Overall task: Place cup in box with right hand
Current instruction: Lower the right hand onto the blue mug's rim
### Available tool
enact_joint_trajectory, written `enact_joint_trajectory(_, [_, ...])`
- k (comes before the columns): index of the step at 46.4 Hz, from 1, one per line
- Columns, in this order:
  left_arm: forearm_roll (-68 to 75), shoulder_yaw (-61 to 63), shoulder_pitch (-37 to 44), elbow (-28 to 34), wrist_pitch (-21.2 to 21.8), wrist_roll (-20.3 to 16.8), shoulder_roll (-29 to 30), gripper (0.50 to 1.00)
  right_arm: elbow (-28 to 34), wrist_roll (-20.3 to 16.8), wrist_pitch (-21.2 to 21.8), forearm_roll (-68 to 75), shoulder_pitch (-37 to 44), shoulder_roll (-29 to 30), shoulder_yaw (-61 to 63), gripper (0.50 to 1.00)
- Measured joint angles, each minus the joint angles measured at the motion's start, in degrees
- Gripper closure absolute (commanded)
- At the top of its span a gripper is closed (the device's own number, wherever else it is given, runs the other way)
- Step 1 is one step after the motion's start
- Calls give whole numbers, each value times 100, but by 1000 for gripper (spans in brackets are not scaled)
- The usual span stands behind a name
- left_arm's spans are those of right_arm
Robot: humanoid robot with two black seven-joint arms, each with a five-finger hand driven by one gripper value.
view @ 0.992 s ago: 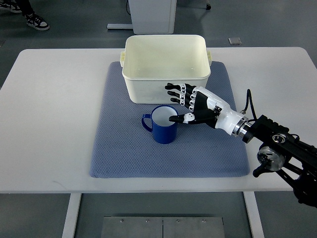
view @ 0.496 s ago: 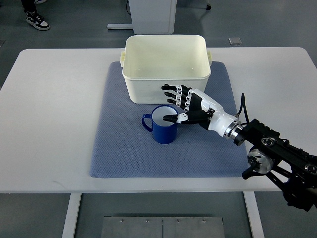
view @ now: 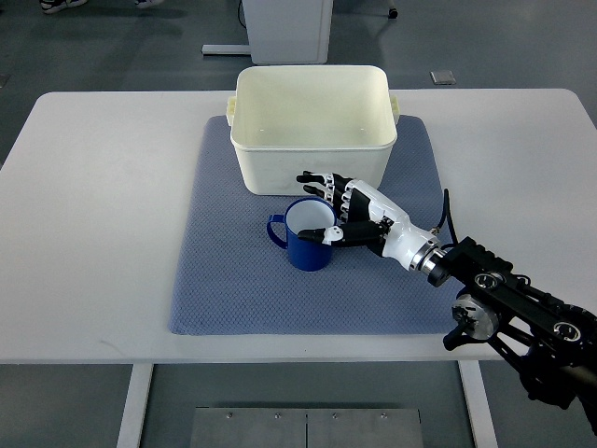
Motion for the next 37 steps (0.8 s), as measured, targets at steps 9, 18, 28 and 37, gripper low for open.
enact_joint_trajectory(9, [0,-3,0,0,0,0,0,500,-129,70,-151,-59,6,154,-68,513])
enact_joint_trajectory(18, [0,0,0,0,1,0,0,500,-171,80,-232,-90,5,241,-70,513])
enact_joint_trajectory(28, [0,-2,0,0,1,0,0,500,-282,126,-290,-109,-6,293,-79,513])
enact_joint_trajectory(37, [0,-2,0,0,1,0,0,500,-308,249,-290,-133,-12,297,-219,513])
